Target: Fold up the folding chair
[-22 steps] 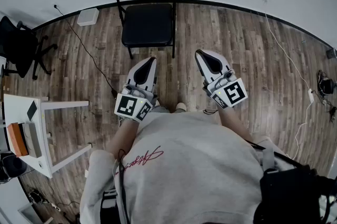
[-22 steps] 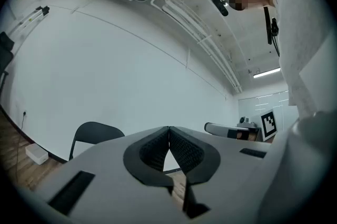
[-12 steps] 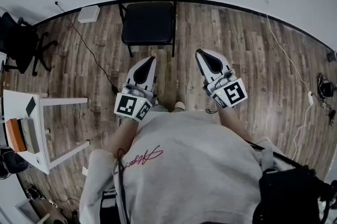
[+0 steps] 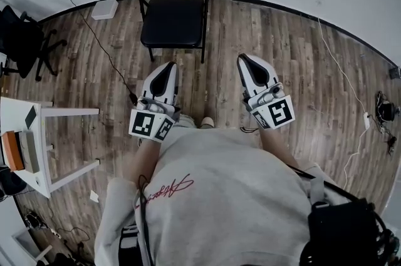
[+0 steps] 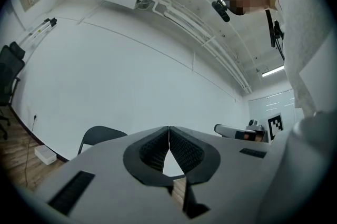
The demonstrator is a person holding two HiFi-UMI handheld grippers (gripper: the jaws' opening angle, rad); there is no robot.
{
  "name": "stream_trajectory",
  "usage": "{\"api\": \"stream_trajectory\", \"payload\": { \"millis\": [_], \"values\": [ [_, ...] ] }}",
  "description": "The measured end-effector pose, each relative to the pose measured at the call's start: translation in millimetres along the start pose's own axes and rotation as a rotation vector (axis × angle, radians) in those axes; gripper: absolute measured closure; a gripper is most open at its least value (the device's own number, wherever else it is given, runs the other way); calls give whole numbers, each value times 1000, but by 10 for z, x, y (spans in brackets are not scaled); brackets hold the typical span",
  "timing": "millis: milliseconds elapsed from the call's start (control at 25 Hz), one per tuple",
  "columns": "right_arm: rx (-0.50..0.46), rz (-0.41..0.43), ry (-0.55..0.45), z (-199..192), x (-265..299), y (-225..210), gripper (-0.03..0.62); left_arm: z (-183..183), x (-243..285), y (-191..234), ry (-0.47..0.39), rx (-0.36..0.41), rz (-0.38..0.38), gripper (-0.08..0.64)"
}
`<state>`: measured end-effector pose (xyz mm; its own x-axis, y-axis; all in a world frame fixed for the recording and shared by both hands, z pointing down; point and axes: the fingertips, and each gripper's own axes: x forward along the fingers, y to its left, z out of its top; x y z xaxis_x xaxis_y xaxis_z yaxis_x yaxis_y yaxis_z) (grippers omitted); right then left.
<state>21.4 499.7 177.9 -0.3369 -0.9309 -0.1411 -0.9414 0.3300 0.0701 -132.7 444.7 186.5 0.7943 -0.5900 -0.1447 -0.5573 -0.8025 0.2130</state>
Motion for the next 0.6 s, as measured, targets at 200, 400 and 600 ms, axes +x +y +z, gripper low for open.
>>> {"api": "stream_trajectory", "payload": {
  "millis": [200,400,600],
  "values": [
    [9,-14,23,-83,-37,-129,574,-59,6,17,18,-11,24,543],
    [8,-30,35,-173,174,-284,574,-79,225,195,4,-32,21,543],
    [-11,-41,71,-337,527,-504,574,-155,658,479,6,-61,-3,541]
  ]
}}
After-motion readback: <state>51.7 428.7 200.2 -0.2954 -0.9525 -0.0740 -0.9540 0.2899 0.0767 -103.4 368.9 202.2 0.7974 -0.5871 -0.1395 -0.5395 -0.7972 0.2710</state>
